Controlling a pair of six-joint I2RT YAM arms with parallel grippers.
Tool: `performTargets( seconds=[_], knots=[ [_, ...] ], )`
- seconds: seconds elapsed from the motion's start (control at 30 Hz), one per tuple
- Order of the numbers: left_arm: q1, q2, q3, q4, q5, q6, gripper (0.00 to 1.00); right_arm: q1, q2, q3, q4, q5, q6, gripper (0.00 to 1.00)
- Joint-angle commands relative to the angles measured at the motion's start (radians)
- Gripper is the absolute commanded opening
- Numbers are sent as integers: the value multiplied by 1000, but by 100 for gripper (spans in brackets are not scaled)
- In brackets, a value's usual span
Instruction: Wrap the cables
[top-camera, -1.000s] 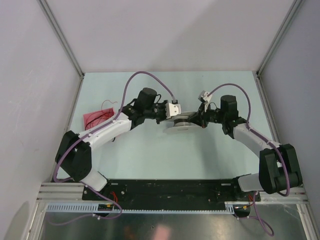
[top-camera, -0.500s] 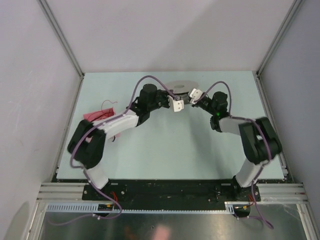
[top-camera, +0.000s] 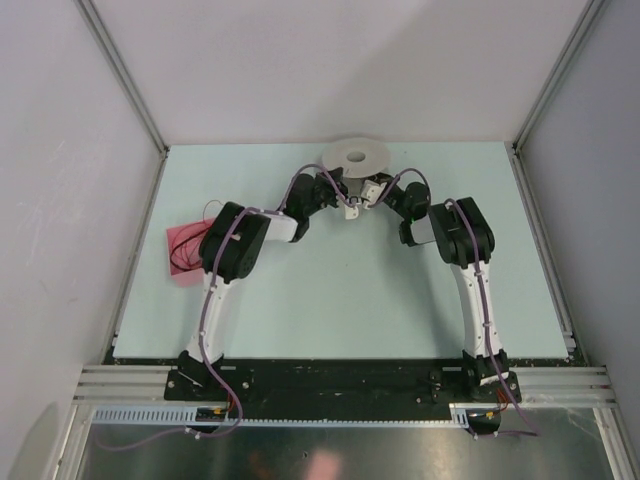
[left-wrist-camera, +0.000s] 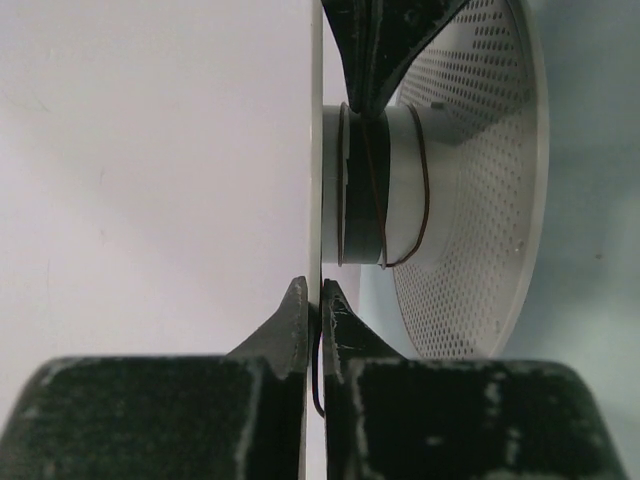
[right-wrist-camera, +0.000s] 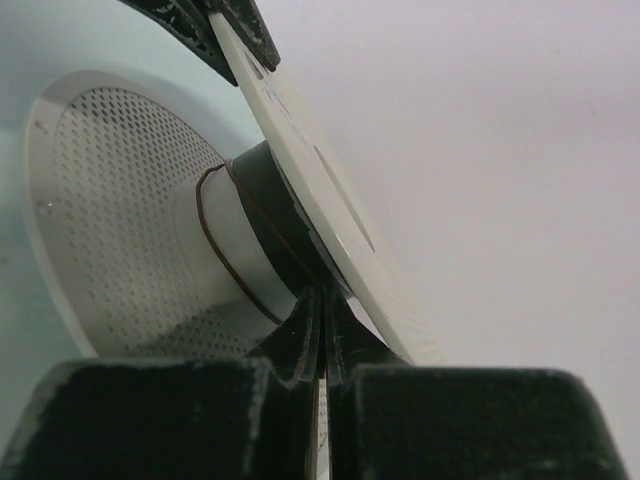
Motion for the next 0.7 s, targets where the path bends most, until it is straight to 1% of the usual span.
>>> performTargets(
  seconds=[0.0,0.2,0.27,0.3,0.37,0.43,0.53,0.67],
  knots=[
    [8,86,150,211,-33,25,0,-21,114,124,239,133,-203,0],
    [40,219,293,213,5,57,1,-41,252,331,149,169,-273,0],
    [49,258,340,212,12,67,5,-41,286,386,119,172,-294,0],
    [52,277,364,213,13,68,9,-41,302,411,107,174,-302,0],
    [57,300,391,215,19,68,22,-40,327,444,96,170,-315,0],
    [60,295,385,217,36,58,32,-41,339,456,85,162,-325,0],
    [66,254,334,217,71,44,41,-43,347,454,80,154,-331,0],
    [75,200,258,219,95,40,47,-48,355,450,82,145,-344,0]
  ],
)
